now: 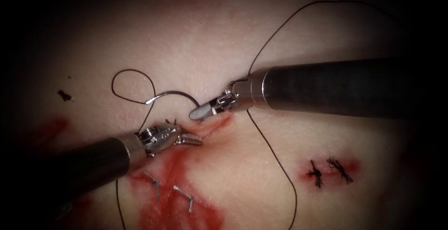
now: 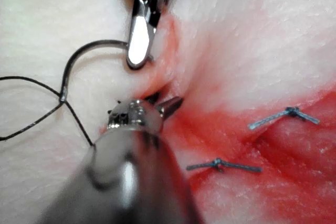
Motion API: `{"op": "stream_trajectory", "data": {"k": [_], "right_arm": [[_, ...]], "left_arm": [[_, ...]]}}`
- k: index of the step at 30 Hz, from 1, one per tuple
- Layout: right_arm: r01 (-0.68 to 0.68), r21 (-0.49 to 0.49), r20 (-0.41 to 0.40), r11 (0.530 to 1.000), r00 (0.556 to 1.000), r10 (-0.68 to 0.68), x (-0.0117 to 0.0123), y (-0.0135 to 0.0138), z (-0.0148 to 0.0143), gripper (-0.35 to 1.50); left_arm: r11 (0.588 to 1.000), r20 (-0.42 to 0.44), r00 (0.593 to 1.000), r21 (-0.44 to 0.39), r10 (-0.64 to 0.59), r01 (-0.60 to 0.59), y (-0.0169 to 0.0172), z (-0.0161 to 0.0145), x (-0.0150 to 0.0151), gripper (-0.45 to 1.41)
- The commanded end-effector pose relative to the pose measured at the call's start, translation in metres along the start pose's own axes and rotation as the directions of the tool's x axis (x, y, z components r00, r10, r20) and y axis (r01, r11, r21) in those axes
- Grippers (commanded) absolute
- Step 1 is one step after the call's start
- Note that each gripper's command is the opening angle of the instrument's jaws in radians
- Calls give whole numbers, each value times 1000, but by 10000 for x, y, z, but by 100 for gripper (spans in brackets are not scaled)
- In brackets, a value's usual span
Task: Wound Closure
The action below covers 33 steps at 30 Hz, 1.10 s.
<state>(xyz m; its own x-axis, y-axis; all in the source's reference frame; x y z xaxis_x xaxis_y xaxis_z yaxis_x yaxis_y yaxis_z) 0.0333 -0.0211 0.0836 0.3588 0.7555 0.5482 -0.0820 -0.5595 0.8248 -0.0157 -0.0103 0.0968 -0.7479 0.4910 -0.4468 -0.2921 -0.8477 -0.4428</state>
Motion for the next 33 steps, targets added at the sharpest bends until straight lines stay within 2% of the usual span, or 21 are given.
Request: {"op": "stream_trajectory", "data": {"k": [1, 5, 7, 8, 9, 10, 11, 12, 13, 14, 15, 16, 17, 18, 21, 26, 29, 30, 31, 32, 33], "right_arm": [[0, -4, 5, 1000, 1000, 0, 3, 5, 6, -35], [0, -21, -34, 1000, 999, -1, 9, 3, -1, -35], [115, -25, -114, 993, 986, -117, 21, -3, -12, -35], [115, -25, -114, 993, 986, -117, 21, -3, -12, -35], [220, -55, -196, 974, 954, -226, 31, -7, -19, -35], [220, -55, -196, 974, 954, -226, 31, -7, -19, -35], [298, -65, -252, 952, 918, -305, 37, -11, -25, -35], [340, -76, -304, 937, 887, -347, 41, -13, -30, -20], [381, -94, -344, 920, 855, -389, 45, -15, -34, 16], [450, -141, -377, 882, 799, -468, 50, -18, -39, 74], [522, -195, -391, 830, 735, -554, 54, -21, -43, 106], [567, -240, -402, 788, 681, -612, 58, -24, -47, 125], [598, -290, -416, 747, 624, -662, 64, -27, -52, 137], [606, -316, -429, 730, 595, -679, 67, -30, -56, 145], [615, -409, -446, 675, 511, -735, 75, -35, -66, 147], [707, -505, -355, 496, 353, -865, 82, -41, -72, 147], [728, -604, -222, 323, 235, -946, 83, -49, -72, 148], [737, -634, -150, 235, 180, -972, 83, -54, -72, 148], [739, -670, -35, 73, 66, -997, 81, -62, -71, 148], [739, -670, -35, 73, 66, -997, 81, -62, -71, 148], [730, -683, 35, -25, -2, -999, 79, -68, -70, 148]], "left_arm": [[1000, 0, 1000, -1, 0, 0, -1, 8, 1, 27], [1000, 0, 1000, -1, 0, 0, -1, 8, 1, 27], [1000, 0, 1000, -1, 0, 0, -1, 8, 1, 27], [1000, 0, 1000, -1, 0, 0, -1, 8, 1, 27], [1000, 0, 1000, -1, -1, 1, 0, 8, 0, 27], [1000, 0, 1000, -1, -1, 1, 0, 8, 0, 27], [1000, 0, 1000, -1, -1, 1, 0, 8, 0, 27], [1000, 0, 1000, -1, -1, 1, 1, 8, 0, 27], [1000, 0, 1000, -1, -1, 1, 1, 8, 0, 27], [1000, 0, 1000, -1, -1, 1, 1, 8, 1, 27], [1000, 0, 1000, -1, -2, 2, 1, 8, 1, 27], [1000, 0, 1000, -1, -2, 2, 1, 8, 1, 27], [1000, 0, 1000, -1, -2, 2, 2, 8, 1, 25], [1000, 0, 1000, -1, -2, 2, 2, 8, 1, 25], [1000, 0, 1000, -1, -3, 3, 3, 8, 1, 25], [1000, 0, 1000, -1, -4, 4, 4, 7, 2, 24], [1000, 0, 1000, -1, -4, 4, 4, 7, 2, 24], [1000, 0, 1000, -2, -4, 4, 4, 7, 2, 24], [1000, 0, 1000, -1, -4, 4, 4, 7, 2, 24], [1000, 0, 1000, -1, -4, 4, 4, 7, 2, 24], [1000, 0, 1000, -1, -4, 4, 4, 7, 2, 24]]}}
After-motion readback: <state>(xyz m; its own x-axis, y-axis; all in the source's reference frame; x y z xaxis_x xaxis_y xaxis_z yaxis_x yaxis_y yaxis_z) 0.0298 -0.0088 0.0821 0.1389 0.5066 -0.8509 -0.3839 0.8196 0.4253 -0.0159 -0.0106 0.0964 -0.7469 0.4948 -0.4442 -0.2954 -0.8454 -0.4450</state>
